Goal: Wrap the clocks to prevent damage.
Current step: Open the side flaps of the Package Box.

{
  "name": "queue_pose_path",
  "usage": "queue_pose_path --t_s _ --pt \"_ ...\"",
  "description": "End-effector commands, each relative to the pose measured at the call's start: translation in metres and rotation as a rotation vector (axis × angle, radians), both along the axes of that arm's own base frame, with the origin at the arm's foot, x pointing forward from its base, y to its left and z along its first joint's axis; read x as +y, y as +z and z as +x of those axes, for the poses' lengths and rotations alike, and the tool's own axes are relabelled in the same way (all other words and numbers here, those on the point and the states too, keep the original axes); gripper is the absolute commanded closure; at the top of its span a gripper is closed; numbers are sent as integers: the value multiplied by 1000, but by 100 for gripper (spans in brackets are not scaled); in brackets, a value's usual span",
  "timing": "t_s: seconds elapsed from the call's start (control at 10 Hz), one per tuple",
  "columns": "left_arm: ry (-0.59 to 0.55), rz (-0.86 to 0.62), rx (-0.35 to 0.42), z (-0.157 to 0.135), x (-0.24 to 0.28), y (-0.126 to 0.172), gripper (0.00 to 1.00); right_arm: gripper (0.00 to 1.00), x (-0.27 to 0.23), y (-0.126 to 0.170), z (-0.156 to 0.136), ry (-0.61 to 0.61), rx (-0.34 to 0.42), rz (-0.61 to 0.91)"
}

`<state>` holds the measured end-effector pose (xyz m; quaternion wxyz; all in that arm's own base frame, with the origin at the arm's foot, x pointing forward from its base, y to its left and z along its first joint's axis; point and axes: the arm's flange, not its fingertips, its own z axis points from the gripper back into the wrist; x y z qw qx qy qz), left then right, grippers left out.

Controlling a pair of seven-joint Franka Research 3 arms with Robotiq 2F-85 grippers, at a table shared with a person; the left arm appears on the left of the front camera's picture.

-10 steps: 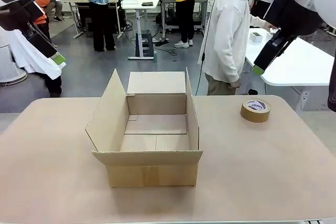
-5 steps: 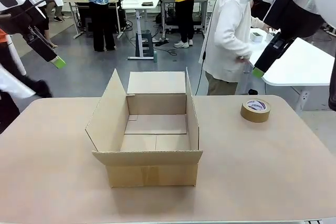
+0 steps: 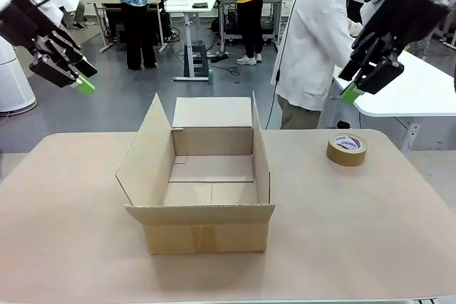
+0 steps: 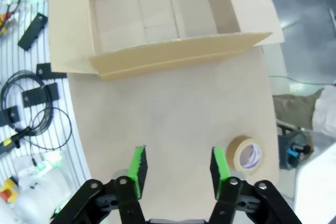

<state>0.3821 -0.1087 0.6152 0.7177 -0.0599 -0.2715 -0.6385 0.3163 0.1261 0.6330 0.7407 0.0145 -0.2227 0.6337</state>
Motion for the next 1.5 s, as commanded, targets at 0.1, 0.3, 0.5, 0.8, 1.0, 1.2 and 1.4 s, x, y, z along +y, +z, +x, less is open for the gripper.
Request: queue_pose_path --t_s 0.1,0.3,0.5,0.8,1.0,1.2,1.4 --pt "-58 -35 57 8 8 5 93 100 2 0 8 -2 10 -5" --pt "-72 -41 61 7 11 4 100 100 0 -3 7 0 12 5" --pt "-79 -56 69 4 10 2 100 100 0 -6 5 2 26 14" --pt "-48 -41 67 2 9 0 96 96 0 -3 6 -22 17 -8" --pt "-48 -41 67 2 9 0 96 99 0 -3 6 -36 16 -8" --pt "-47 -84 90 8 -7 0 95 96 38 -4 26 20 105 106" --pt "-34 -110 121 18 -37 8 95 96 82 -12 39 -41 157 110"
